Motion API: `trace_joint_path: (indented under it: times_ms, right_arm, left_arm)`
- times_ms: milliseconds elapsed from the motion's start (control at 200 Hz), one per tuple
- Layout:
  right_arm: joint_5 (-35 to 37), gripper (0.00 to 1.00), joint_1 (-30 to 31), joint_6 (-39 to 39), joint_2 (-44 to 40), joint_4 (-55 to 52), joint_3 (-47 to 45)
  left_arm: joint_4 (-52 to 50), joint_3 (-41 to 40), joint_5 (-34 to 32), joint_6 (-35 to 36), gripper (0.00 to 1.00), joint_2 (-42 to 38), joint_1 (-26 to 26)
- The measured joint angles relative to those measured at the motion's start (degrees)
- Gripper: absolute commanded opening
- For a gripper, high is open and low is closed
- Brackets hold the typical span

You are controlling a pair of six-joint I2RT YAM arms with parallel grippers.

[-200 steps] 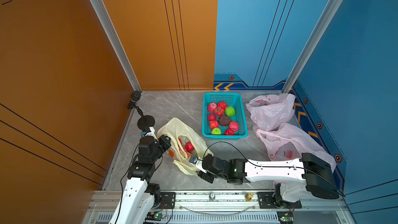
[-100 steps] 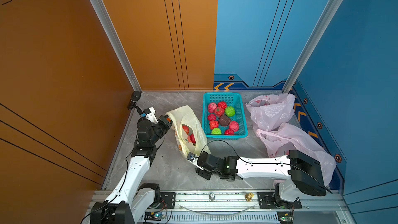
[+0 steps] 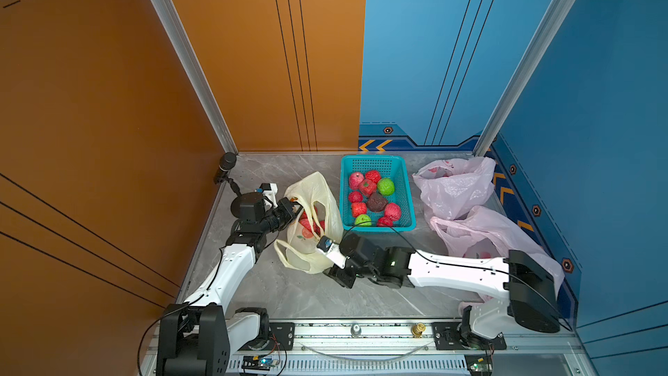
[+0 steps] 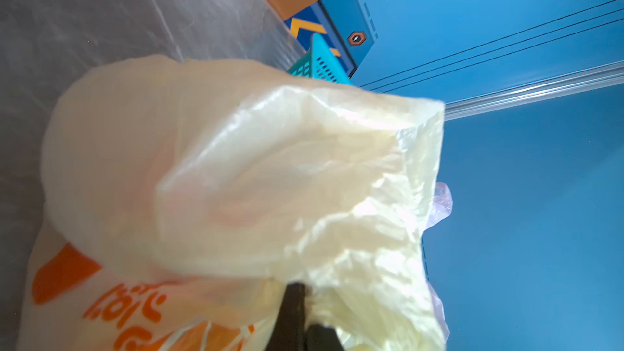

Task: Untie the knot of a plastic bag & take out the apple
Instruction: Untie the plastic bag at the center of the board.

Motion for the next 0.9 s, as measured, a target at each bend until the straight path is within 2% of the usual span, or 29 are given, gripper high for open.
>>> trace_joint_path:
  times_ms: [85, 160, 385, 496, 606, 691, 716, 776, 796, 836, 901]
  right_arm:
    - [-2.5, 0.63, -4.3, 2.2, -3.5, -0.1, 2.0]
    - [-2.2, 0.68, -7.3, 3.9, -2.5, -1.8, 6.7]
    - [-0.3, 0.85, -13.7, 9.3, 12.3, -7.1, 23.0]
    - [1.4, 0.86, -15.5, 11.8, 19.8, -9.4, 27.1]
    - [1.4, 0.85, -16.4, 13.8, 23.7, -10.4, 27.4]
    - [0.7, 0.76, -16.5, 14.6, 25.0, -10.6, 27.7]
    - [0.6, 0.67, -16.4, 14.7, 25.3, -10.8, 27.9]
    - [0.4, 0.35, -16.2, 14.8, 25.9, -11.3, 29.2]
    - [0.4, 0.27, -16.2, 15.1, 26.1, -11.5, 29.7]
    - [0.8, 0.19, -16.1, 15.2, 26.5, -11.6, 30.7]
    - [2.8, 0.13, -15.9, 15.1, 26.6, -12.2, 31.5]
  left_arm:
    - [-5.0, 1.8, -0.8, 3.7, 0.03, -1.2, 0.1]
    - [-8.5, 3.5, -1.5, 6.5, 0.04, -2.6, 0.4]
    - [-14.5, 6.5, -2.3, 11.3, 0.08, -3.1, 0.6]
    - [-15.9, 6.5, -2.3, 12.4, 0.09, -2.4, 0.3]
    - [-18.0, 7.3, -3.5, 14.1, 0.10, -1.3, -0.8]
    - [-19.6, 8.7, -4.8, 15.2, 0.13, -0.2, -2.1]
    - [-19.9, 9.1, -5.1, 15.6, 0.14, 0.0, -2.5]
    - [-20.3, 9.6, -5.7, 16.4, 0.24, 0.4, -3.5]
    - [-20.5, 9.8, -5.9, 16.4, 0.27, 0.5, -3.8]
    - [-20.7, 10.1, -6.4, 17.2, 0.36, 0.7, -4.5]
    - [-22.2, 10.6, -7.6, 18.0, 0.49, 0.7, -5.3]
